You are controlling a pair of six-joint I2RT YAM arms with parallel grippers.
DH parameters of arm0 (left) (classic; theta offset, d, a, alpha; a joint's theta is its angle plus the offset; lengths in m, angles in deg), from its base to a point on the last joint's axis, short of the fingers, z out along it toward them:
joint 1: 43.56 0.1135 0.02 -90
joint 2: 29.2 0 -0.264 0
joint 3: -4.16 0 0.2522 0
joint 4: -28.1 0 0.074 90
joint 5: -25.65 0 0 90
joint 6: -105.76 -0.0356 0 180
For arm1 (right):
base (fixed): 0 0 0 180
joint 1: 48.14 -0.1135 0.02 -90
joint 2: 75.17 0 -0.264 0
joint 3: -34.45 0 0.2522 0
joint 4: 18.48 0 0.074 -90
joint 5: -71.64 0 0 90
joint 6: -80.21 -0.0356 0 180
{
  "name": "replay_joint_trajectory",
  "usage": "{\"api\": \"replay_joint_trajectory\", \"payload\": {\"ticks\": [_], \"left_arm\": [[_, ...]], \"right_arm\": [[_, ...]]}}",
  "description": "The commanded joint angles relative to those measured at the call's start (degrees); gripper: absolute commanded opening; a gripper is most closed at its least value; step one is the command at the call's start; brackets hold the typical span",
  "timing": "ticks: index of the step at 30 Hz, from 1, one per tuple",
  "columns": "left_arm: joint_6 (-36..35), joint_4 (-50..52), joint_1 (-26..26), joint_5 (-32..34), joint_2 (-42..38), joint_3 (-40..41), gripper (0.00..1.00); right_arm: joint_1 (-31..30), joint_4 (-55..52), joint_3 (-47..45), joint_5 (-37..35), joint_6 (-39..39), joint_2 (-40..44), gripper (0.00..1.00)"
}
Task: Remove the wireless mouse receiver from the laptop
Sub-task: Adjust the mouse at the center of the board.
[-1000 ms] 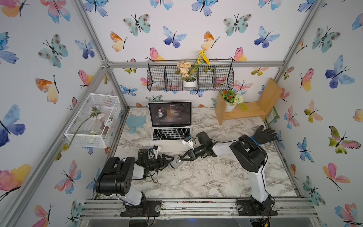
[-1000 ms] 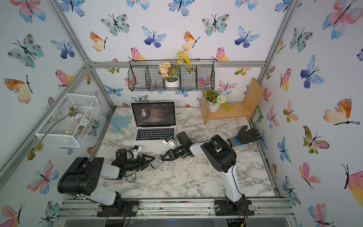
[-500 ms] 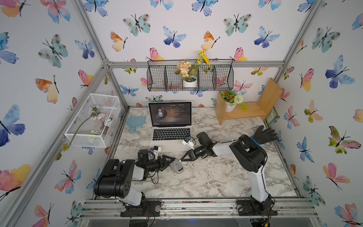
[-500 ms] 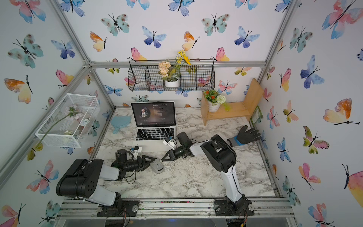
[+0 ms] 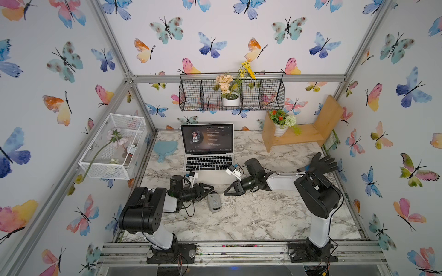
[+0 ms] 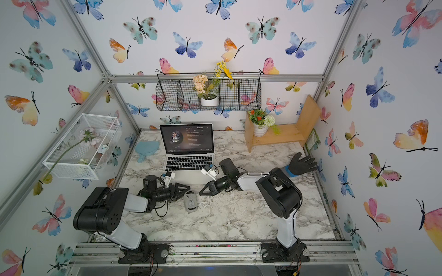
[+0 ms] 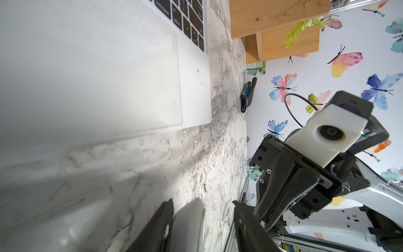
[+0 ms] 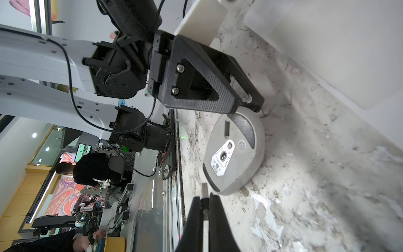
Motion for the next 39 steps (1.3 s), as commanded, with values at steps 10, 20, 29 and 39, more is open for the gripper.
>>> {"api": "replay_joint_trajectory", "payload": {"ticks": [10, 20, 29, 39], "left_arm": [[-2.4, 6.7, -0.9, 2.3, -5.6, -5.5, 0.56], [-2.5, 30.6, 1.3, 19.2, -35.5, 4.5, 0.43], [8.7, 44.9, 0.4, 26.0, -64.0, 18.5, 0.37], [16.9, 41.6, 0.3, 25.8, -70.8, 26.9, 0.39]], "right_arm": [[0.7, -17.7, 7.9, -1.2, 14.6, -0.8, 0.02], [0.7, -32.0, 26.9, -1.9, 22.6, -13.1, 0.02], [-4.4, -40.9, 52.1, -5.1, 22.7, -28.6, 0.02], [-7.5, -46.6, 62.9, -8.1, 24.1, -36.1, 0.02]]}}
